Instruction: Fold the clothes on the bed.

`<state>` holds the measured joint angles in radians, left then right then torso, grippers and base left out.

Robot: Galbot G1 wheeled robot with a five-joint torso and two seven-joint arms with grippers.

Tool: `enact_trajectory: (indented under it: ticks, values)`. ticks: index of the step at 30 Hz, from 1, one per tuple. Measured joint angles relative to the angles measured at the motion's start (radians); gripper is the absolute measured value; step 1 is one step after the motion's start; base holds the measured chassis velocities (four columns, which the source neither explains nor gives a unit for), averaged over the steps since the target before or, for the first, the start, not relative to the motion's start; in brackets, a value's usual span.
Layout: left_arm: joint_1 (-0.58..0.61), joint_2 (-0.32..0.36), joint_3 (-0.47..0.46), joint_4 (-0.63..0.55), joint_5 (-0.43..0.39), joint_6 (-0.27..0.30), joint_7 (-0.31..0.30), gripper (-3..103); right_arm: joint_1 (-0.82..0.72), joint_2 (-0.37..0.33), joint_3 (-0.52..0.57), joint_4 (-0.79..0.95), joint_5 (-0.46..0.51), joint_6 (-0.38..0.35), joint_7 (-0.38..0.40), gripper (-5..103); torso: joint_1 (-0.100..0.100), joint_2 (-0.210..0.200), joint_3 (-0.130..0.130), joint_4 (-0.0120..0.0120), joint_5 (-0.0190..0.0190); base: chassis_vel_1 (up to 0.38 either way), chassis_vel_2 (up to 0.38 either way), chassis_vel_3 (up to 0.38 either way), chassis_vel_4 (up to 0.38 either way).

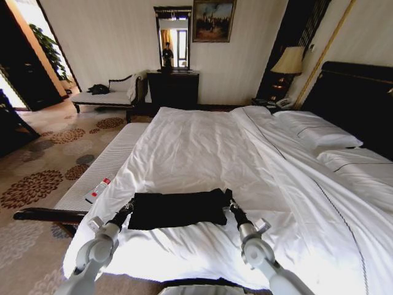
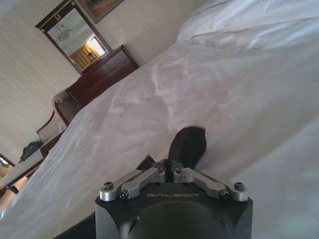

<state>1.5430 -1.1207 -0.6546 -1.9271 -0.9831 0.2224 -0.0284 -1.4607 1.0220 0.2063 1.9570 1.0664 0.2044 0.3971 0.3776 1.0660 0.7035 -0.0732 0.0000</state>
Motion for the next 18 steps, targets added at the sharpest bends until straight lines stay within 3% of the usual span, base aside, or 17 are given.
enact_trajectory:
  ticks: [13,18]
  values:
    - [0.026,0.044,-0.026,-0.002,-0.002,-0.009,0.033,0,-0.096,0.019,0.004,0.039,-0.041,0.024,0.008,2,0.000,0.000,0.000,-0.0001,0.0000,0.000,0.000,0.000,0.000]
    - [0.049,0.055,-0.015,-0.002,0.052,-0.018,0.049,0,-0.096,0.038,-0.004,0.004,-0.066,0.028,0.006,2,0.000,0.000,0.000,-0.0001,0.0000,0.000,0.000,0.000,0.000]
